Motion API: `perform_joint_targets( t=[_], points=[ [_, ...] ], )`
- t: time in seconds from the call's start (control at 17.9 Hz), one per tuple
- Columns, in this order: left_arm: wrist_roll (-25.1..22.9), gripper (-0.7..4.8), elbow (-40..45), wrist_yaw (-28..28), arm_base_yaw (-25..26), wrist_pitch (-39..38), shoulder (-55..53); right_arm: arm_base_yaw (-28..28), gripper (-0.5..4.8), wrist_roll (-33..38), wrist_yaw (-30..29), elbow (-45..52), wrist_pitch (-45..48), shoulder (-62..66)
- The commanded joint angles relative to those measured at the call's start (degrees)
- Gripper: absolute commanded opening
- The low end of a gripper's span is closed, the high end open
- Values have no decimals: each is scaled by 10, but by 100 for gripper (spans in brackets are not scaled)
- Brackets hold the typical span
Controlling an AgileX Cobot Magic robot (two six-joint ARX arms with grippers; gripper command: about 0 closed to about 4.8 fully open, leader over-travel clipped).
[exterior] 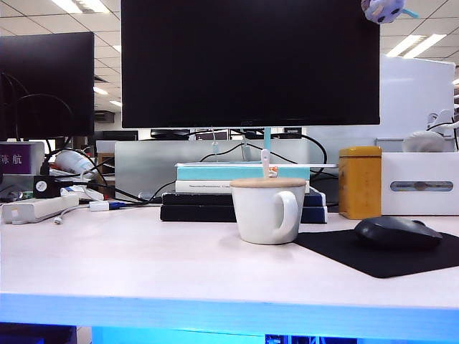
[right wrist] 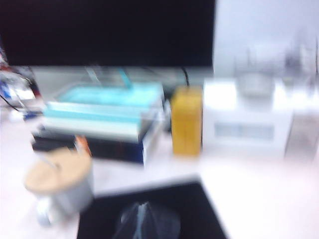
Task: Place the black mouse on the black mouse pad.
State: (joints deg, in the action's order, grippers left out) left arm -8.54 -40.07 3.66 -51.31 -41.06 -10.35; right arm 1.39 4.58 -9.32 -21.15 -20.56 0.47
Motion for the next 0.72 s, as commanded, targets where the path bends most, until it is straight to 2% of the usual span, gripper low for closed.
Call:
perform_joint_targets(
  t=[0.06,0.22,0.39,0.56,0.72],
  points=[
    [64,-5,164,-45,-1,172,2,0,-2,18,12,56,7,-2],
    [88,-5,274,-56,-2,256,2,0,-2,20,23,100,41,-2],
    [97,-5,349,-56,-2,328,2,0,-2,27,26,138,30,-2],
    [96,-5,388,-55,-2,350,2,0,-2,28,17,184,30,-2],
    [94,-5,395,-50,-2,345,2,0,-2,28,18,184,29,-1]
  ],
)
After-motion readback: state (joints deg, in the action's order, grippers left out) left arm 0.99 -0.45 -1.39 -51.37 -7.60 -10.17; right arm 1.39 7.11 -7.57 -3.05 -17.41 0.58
